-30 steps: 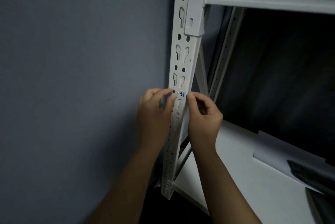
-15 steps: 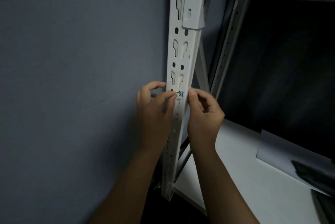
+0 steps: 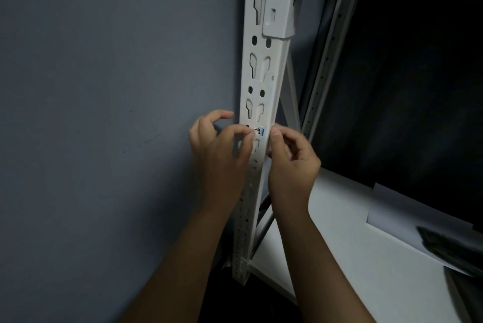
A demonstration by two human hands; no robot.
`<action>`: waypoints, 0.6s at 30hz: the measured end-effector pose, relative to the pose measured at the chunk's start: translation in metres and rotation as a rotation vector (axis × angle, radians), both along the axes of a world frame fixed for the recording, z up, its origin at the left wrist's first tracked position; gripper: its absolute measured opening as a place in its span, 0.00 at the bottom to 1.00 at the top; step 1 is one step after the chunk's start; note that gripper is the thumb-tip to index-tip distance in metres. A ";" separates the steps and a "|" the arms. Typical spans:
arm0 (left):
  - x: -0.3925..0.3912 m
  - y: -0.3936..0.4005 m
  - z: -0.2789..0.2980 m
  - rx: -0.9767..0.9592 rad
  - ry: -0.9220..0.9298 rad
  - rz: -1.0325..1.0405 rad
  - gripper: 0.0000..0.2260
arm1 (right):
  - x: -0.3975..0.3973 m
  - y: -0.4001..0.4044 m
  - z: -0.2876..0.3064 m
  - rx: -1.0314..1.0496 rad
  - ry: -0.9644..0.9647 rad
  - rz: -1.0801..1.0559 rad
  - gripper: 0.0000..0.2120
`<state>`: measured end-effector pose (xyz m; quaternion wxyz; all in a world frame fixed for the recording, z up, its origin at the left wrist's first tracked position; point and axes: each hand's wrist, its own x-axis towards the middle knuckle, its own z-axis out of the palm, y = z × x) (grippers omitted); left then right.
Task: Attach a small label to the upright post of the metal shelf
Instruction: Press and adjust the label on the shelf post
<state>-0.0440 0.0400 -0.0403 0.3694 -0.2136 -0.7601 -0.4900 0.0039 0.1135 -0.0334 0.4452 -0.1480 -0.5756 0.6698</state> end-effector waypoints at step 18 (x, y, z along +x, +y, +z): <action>-0.001 0.004 -0.002 -0.013 0.027 0.055 0.03 | 0.000 0.001 0.000 0.013 -0.004 0.016 0.06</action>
